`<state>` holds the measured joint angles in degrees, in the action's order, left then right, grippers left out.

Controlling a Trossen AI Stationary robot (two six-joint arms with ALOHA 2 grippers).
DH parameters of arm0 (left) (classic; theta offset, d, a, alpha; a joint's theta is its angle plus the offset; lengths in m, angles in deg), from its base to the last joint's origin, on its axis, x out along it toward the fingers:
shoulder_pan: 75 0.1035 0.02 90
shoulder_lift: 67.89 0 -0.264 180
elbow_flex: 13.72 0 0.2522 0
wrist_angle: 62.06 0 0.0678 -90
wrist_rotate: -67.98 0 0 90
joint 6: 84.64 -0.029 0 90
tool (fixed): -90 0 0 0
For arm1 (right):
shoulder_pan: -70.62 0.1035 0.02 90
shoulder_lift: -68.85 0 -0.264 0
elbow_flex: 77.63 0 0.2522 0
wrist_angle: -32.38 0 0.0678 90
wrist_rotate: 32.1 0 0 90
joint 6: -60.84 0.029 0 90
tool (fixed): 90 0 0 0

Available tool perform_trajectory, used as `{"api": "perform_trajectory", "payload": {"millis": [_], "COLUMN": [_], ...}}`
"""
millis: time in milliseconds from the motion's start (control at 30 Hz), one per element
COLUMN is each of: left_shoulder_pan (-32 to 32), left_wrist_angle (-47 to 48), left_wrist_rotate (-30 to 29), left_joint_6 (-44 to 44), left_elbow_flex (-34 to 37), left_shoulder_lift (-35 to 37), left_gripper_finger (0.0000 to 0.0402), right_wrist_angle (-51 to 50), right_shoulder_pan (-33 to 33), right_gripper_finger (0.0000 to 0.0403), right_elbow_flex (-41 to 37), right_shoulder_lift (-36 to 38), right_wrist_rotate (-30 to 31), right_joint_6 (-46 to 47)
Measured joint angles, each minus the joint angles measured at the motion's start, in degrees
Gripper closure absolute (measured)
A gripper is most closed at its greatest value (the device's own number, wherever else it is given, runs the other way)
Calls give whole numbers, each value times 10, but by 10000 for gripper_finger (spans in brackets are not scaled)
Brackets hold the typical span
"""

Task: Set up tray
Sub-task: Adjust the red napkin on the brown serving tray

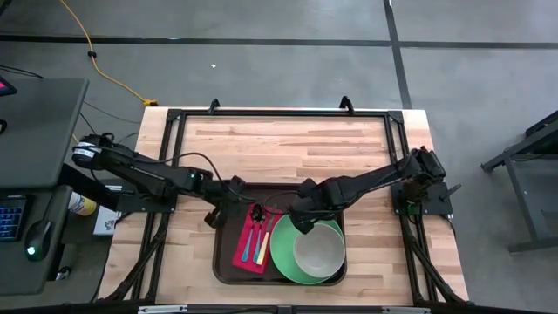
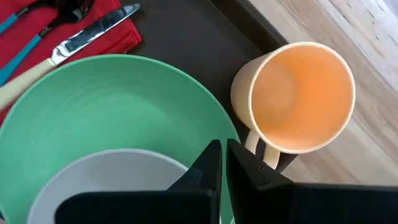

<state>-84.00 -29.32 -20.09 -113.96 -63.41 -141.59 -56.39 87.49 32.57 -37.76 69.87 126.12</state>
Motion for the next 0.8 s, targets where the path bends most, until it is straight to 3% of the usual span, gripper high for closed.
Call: {"api": "perform_trajectory", "payload": {"millis": [167,300,533,800], "left_shoulder_pan": [0,0,0,0], "left_wrist_angle": [-10,-32,-72,-79], "left_wrist_rotate": [-68,-64,-46,-72], "left_joint_6": [86,105,68,20], "left_elbow_flex": [0,0,0,0], "left_shoulder_lift": [-20,-41,-79,-83], "left_gripper_finger": [363,320,293,290], "right_wrist_angle": [3,6,7,7], "right_shoulder_pan": [6,8,8,8], "right_gripper_finger": [403,403,403,403], "right_elbow_flex": [0,0,0,0], "right_shoulder_lift": [0,0,0,0], "right_wrist_rotate": [3,3,3,3], "right_joint_6": [20,28,28,25]}}
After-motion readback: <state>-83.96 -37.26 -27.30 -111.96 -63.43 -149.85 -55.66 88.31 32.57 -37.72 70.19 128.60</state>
